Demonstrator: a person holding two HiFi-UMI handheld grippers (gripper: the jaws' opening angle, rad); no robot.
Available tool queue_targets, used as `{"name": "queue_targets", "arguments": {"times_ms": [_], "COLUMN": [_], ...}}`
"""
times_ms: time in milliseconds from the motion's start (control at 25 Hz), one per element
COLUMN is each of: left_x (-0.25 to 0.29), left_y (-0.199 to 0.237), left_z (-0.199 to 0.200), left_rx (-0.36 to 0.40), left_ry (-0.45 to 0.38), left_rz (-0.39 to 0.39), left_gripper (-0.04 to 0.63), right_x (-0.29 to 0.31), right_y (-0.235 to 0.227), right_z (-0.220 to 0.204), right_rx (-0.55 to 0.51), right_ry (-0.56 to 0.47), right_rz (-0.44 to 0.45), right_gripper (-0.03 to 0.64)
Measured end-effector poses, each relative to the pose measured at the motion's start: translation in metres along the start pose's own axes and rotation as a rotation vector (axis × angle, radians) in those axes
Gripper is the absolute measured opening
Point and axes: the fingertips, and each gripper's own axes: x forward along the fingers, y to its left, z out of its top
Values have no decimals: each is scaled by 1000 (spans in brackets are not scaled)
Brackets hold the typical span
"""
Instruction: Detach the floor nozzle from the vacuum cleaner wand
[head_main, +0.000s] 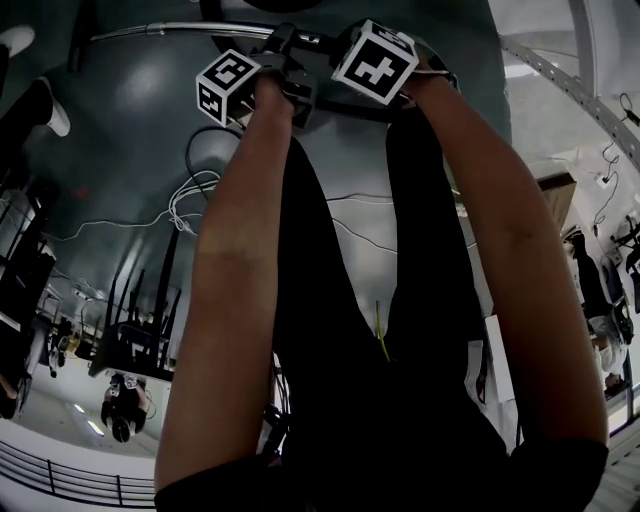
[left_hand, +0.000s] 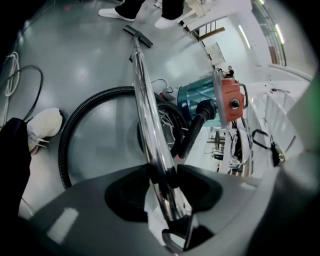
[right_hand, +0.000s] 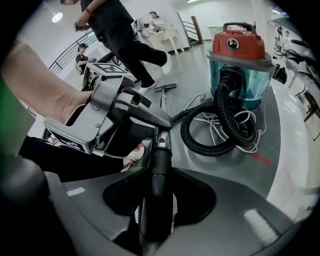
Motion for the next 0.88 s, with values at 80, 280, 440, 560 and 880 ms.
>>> {"name": "queue_targets", "arguments": {"times_ms": [80,280,440,560,880], "left_x": [-1,-3,-7,-7,-7], "left_y": [0,1,2,0,21], "left_z": [0,0,-1,-2,21], "left_rx": [4,-4,-18,-14,-11], "left_ry": [0,14,17,42,-36], "left_rz": [-3,-5,-8,-7,110], "left_gripper": [178,176,173,173,167], "right_x": [-1,-2,-4,-9,-16], "right_y": [1,3,7,7,3], "right_z": [-1,1,1,2,-43], "right_rx": [2,-4,3,-1,-7], "right_ry": [7,-6,-13,-29,-6], "right_rz": [-8,-30,-41,-59,-32], "right_gripper": [152,150,149,149,149]}}
